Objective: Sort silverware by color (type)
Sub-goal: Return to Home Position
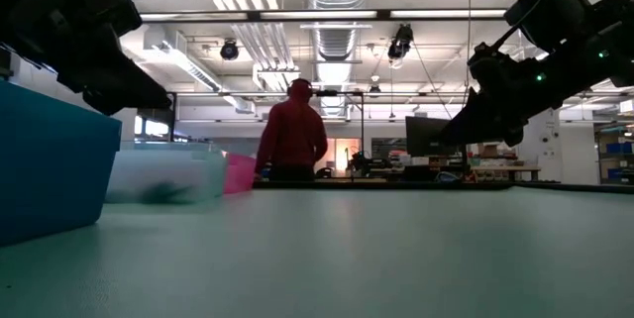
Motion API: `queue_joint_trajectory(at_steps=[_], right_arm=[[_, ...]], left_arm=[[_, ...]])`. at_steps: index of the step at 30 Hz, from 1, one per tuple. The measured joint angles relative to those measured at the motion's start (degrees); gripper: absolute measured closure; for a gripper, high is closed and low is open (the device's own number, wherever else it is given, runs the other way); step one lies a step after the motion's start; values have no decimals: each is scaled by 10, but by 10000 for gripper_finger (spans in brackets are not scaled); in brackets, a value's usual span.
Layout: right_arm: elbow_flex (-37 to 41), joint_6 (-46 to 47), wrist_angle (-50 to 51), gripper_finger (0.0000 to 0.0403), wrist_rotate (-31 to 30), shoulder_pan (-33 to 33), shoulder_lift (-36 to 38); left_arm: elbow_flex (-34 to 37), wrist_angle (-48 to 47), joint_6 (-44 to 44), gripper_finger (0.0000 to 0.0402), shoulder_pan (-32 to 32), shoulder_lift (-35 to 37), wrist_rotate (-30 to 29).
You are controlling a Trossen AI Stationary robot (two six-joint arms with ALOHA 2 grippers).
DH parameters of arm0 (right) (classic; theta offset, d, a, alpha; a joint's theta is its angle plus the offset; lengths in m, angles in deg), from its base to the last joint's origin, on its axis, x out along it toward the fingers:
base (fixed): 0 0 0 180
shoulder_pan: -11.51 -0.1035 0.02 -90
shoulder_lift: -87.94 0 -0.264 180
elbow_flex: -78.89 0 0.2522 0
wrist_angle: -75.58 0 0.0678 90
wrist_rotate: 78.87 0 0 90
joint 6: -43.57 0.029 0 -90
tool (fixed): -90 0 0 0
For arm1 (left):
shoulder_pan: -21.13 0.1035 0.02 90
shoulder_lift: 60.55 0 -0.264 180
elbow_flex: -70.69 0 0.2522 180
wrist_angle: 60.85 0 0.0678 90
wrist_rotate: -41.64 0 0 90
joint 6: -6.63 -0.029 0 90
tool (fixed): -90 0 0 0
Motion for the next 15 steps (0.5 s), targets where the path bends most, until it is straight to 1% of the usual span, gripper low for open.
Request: queue_joint_trajectory(at_steps=[3, 10, 13, 15], right_arm=[[0, 0, 0, 305, 0, 0, 0], [-1, 0, 0, 305, 0, 0, 0], [-1, 0, 0, 305, 0, 0, 0], [-1, 0, 0, 305, 0, 0, 0]], left_arm=[[24, 29, -3, 288, 0, 7, 0], [118, 140, -9, 288, 0, 48, 5], [124, 138, -14, 288, 0, 66, 19], [125, 135, -33, 288, 0, 81, 32]])
